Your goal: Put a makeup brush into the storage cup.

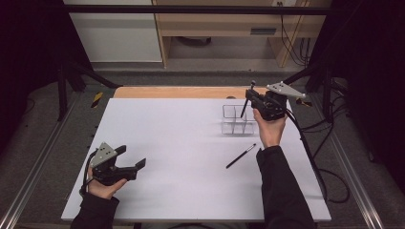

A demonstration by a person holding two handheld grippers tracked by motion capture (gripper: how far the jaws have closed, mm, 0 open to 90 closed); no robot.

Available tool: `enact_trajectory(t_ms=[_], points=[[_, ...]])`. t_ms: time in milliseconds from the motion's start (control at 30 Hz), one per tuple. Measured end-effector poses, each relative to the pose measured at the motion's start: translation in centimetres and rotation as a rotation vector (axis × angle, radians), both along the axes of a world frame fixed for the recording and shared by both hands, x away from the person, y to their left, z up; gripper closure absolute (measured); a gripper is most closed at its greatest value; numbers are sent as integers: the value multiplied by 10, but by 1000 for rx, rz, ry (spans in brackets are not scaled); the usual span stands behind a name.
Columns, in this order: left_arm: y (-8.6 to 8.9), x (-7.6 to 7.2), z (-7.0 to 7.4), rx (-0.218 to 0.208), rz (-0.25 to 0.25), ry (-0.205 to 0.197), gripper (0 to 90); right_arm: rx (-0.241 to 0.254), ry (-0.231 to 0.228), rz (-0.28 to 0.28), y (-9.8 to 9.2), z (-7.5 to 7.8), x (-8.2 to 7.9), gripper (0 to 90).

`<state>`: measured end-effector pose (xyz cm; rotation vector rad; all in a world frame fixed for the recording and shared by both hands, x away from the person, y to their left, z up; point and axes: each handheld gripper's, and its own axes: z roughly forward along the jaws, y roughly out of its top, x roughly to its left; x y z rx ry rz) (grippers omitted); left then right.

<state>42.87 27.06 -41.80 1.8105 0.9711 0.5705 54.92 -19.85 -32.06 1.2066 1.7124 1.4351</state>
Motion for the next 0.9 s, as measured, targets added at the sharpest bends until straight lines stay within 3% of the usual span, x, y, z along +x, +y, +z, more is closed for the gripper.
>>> enact_trajectory(t_ms=[533, 900], points=[[0, 0, 0, -6, 0, -2, 94, -9, 8, -42, 2, -11, 26, 830], [-1, 1, 0, -5, 0, -2, 94, -11, 53, -57, 2, -26, 38, 830]])
